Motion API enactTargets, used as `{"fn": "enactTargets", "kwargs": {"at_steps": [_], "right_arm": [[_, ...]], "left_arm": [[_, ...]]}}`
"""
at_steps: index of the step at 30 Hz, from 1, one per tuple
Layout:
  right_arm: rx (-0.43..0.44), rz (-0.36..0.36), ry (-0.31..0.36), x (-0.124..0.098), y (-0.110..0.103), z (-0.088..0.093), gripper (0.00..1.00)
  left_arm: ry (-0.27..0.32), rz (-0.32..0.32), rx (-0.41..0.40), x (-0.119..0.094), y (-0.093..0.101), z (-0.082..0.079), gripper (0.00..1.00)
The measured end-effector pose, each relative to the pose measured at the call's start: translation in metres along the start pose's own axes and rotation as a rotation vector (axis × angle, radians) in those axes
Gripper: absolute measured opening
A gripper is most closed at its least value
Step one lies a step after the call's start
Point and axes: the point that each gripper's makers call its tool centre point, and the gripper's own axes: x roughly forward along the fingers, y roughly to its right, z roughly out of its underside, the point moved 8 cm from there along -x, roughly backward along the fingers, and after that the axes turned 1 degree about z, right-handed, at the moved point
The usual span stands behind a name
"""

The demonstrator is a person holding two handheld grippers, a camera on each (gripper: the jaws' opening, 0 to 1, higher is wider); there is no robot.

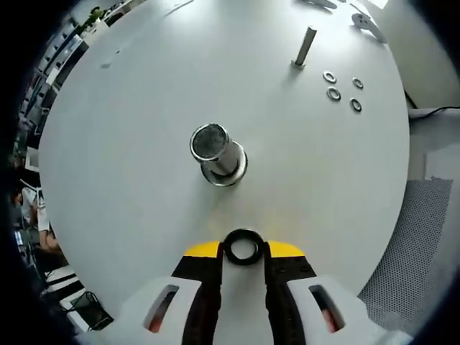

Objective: Place the washer onto the threaded stud by aligning its center hole with the stud, sliding it down to the base, and recovering from edge contact or off-axis alignment until the washer reaches the visible bottom stop.

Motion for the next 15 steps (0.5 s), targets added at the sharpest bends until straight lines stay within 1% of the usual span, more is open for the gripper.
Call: {"fn": "enactTargets", "kwargs": {"at_steps": [3,15], "right_arm": [[-0.002,-0.002,-0.003,0.0001,-0.0002,0.0002,0.31],[0.002,0.002,-0.004,-0.0002,0.0005,0.0006,0.31]], "left_arm": [[0.016,-0.002,-0.008,-0.0019,0.0017,0.0012,0.19],[0.036,-0.01,0.0,-0.0015,0.0012,0.0007,0.18]]}}
